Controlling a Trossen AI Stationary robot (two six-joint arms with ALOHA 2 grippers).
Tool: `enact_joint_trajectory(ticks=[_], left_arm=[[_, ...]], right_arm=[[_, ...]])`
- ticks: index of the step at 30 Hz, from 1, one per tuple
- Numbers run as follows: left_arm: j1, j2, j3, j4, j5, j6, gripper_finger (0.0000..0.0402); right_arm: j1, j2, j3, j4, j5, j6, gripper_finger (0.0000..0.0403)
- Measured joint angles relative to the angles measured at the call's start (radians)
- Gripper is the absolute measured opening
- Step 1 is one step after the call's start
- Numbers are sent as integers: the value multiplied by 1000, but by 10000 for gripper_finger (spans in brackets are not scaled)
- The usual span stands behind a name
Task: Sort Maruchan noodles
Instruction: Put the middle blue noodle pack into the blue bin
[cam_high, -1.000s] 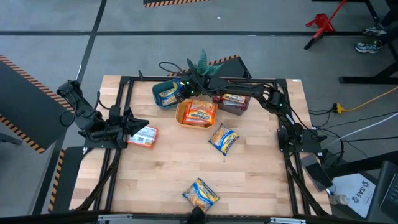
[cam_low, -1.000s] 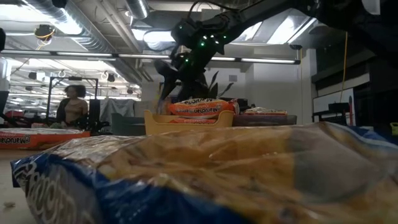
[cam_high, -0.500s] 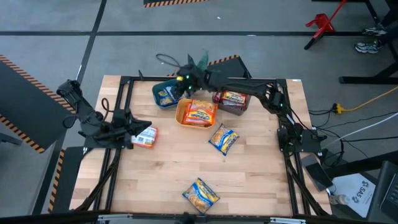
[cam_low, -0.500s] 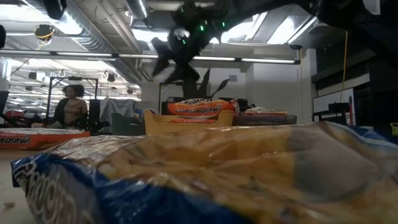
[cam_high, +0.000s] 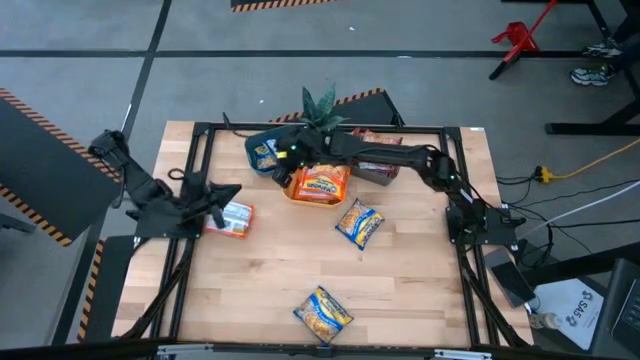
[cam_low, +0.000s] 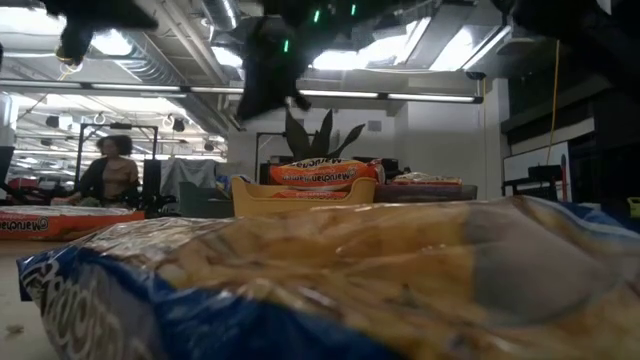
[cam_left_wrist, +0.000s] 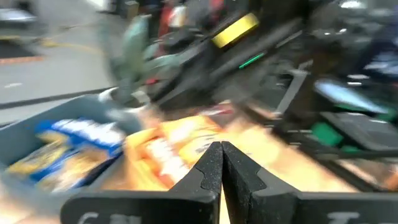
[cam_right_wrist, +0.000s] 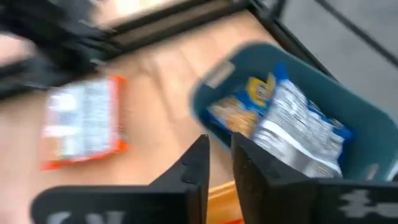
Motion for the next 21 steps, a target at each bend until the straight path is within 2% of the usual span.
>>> enact_joint_trajectory(ticks=[4, 6, 7, 9, 14, 21], left_arm=[[127, 47, -1, -149, 22, -155, 0], [209, 81, -6, -126, 83, -156, 0], [255, 104, -12, -99, 128, -130, 0], [358, 159, -27, -17, 237, -56, 0], [625, 274, -48, 200, 583, 160, 0], [989, 362, -52, 297, 940, 304, 0]], right_arm=[[19, -79, 149, -160, -48, 0, 21], [37, -107, 226, -236, -34, -25, 8], [50, -140, 216, -218, -28, -39, 4], [72, -219, 170, -189, -7, -55, 2], [111, -393, 174, -215, 102, -62, 7], [191, -549, 171, -276, 209, -64, 7]])
